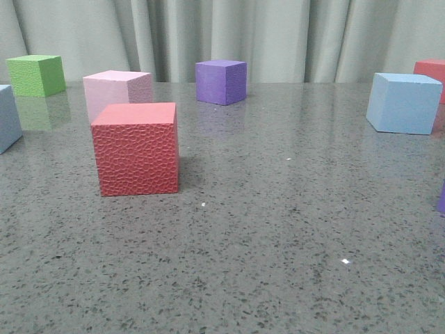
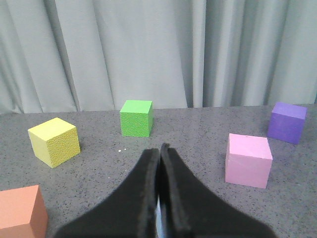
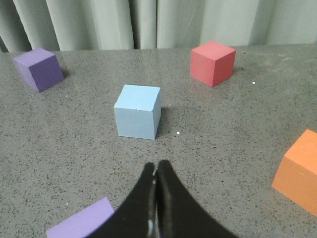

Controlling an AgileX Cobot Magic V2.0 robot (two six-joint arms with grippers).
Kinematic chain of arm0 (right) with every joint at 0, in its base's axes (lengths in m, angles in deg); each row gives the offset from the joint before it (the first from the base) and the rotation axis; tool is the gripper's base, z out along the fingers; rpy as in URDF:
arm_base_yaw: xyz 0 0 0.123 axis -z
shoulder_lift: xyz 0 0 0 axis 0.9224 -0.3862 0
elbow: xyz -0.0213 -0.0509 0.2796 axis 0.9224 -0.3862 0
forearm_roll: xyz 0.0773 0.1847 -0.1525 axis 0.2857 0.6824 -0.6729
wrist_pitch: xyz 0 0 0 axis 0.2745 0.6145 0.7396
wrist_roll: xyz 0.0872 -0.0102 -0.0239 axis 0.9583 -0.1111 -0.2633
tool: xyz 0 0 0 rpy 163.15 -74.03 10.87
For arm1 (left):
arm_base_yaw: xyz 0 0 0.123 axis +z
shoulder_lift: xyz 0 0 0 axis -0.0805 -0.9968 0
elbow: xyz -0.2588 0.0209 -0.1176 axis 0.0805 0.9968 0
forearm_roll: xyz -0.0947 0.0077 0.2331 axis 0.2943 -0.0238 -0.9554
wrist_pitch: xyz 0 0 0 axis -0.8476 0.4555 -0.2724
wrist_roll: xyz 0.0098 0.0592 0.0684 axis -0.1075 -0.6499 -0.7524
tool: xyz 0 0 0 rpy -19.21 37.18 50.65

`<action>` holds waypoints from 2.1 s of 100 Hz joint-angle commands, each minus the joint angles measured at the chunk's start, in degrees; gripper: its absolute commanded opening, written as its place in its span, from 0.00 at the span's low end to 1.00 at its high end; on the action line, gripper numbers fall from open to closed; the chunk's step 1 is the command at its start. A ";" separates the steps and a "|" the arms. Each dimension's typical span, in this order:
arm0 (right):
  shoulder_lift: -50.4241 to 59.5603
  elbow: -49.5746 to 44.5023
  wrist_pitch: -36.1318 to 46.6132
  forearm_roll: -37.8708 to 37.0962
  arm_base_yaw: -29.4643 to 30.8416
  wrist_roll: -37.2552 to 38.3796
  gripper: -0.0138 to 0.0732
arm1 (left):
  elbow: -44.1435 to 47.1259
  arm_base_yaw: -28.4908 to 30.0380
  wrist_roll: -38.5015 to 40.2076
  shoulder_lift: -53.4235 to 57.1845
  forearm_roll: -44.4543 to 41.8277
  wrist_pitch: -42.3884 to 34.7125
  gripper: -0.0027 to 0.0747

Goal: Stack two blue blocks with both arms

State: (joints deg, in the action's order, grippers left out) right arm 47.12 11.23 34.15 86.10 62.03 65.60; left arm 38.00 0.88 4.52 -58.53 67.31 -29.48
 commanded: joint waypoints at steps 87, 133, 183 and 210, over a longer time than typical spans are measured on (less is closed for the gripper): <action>-9.75 7.85 1.16 0.41 -0.09 -0.49 0.83 | -5.82 0.05 0.39 -8.93 0.53 -3.59 0.79; -23.62 22.98 -8.51 2.57 -0.09 -0.42 0.83 | -5.82 0.05 0.39 -8.93 0.53 -3.96 0.79; -56.10 55.85 -26.16 5.33 -0.44 -0.37 0.83 | -5.82 0.05 0.39 -8.93 0.53 -3.86 0.79; -69.16 64.92 -33.49 5.44 -0.44 1.82 0.83 | -5.82 0.05 0.39 -8.93 0.53 -3.86 0.79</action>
State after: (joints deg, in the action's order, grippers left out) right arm -21.59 73.02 0.73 91.43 61.67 66.79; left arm 34.31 0.88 4.58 -67.14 67.31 -28.74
